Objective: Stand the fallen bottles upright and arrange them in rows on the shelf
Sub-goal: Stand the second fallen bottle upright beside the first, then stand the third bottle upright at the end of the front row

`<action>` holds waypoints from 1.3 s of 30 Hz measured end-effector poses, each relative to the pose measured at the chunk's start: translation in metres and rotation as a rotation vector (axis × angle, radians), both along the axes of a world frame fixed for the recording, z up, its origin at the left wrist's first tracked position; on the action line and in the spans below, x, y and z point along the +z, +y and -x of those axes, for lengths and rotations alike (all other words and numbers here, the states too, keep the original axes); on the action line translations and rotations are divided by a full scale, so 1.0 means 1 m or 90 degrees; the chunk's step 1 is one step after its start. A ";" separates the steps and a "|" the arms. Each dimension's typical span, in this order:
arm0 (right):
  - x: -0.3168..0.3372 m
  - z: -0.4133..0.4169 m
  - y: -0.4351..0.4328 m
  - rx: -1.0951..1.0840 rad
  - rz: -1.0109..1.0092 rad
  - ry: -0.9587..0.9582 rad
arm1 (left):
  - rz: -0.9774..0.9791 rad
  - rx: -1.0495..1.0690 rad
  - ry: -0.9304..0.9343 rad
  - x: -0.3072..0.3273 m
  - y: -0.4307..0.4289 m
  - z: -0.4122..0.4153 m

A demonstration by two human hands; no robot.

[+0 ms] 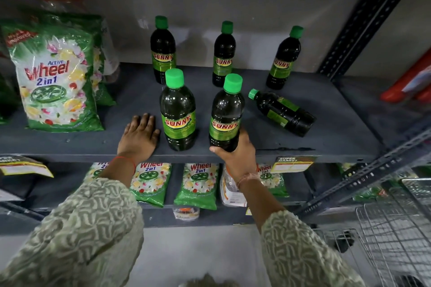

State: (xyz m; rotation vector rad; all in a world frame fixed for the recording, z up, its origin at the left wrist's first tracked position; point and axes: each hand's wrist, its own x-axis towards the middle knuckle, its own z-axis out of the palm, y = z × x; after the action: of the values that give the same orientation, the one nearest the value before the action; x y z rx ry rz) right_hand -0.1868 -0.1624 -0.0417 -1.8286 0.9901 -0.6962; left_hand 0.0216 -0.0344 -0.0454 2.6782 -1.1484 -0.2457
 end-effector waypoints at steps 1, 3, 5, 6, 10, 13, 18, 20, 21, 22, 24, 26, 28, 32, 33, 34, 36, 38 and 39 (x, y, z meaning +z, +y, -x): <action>-0.001 0.002 0.001 0.014 -0.018 -0.013 | 0.004 0.004 0.005 0.000 0.000 0.001; -0.001 0.009 0.006 0.021 -0.038 -0.048 | 0.016 0.013 0.016 0.000 0.000 0.002; 0.005 0.021 0.002 -0.021 0.067 -0.042 | 0.022 0.021 0.025 -0.001 -0.001 0.001; 0.010 0.027 -0.006 -0.050 0.144 -0.022 | 0.022 0.026 0.028 -0.001 -0.002 0.001; 0.049 0.036 -0.085 -0.120 0.366 0.239 | 0.007 0.045 0.021 -0.002 -0.005 0.004; 0.069 0.031 -0.150 -0.020 0.271 0.526 | -0.012 0.054 0.011 -0.003 -0.008 0.005; 0.075 0.022 -0.178 0.088 0.126 0.648 | -0.013 0.057 -0.027 -0.005 -0.008 0.005; 0.065 0.018 -0.178 0.046 0.023 0.515 | -0.013 0.054 -0.036 -0.006 -0.007 0.006; 0.058 0.012 -0.180 0.020 0.003 0.449 | -0.015 0.061 -0.039 -0.007 -0.008 0.004; 0.054 0.005 -0.180 -0.008 0.017 0.396 | -0.018 0.069 -0.039 -0.006 -0.010 0.002; 0.049 -0.007 -0.168 -0.083 0.100 0.282 | -0.017 0.069 -0.047 -0.005 -0.009 0.000; 0.048 -0.019 -0.151 -0.188 0.130 0.107 | -0.011 0.070 -0.050 -0.003 -0.008 -0.002; 0.043 -0.025 -0.137 -0.259 0.116 -0.036 | -0.012 0.065 -0.042 -0.004 -0.006 0.002; 0.027 -0.021 -0.130 -0.297 0.148 -0.150 | -0.005 0.062 -0.034 -0.003 -0.006 0.009; 0.025 -0.019 -0.129 -0.291 0.152 -0.148 | -0.004 0.064 -0.032 -0.003 -0.007 0.009; 0.023 -0.019 -0.129 -0.283 0.149 -0.139 | -0.003 0.064 -0.031 -0.003 -0.007 0.008; 0.018 -0.018 -0.130 -0.263 0.131 -0.127 | -0.003 0.065 -0.030 -0.003 -0.007 0.009; 0.018 -0.015 -0.127 -0.247 0.110 -0.129 | -0.006 0.065 -0.030 -0.004 -0.007 0.008; 0.017 -0.013 -0.127 -0.231 0.091 -0.141 | -0.008 0.064 -0.032 -0.005 -0.007 0.008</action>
State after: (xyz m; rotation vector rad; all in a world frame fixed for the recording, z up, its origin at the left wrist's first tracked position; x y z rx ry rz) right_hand -0.1742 -0.2896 -0.0246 -1.6622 1.1580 -1.1897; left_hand 0.0136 -0.0414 -0.0499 2.7585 -1.0264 -0.1698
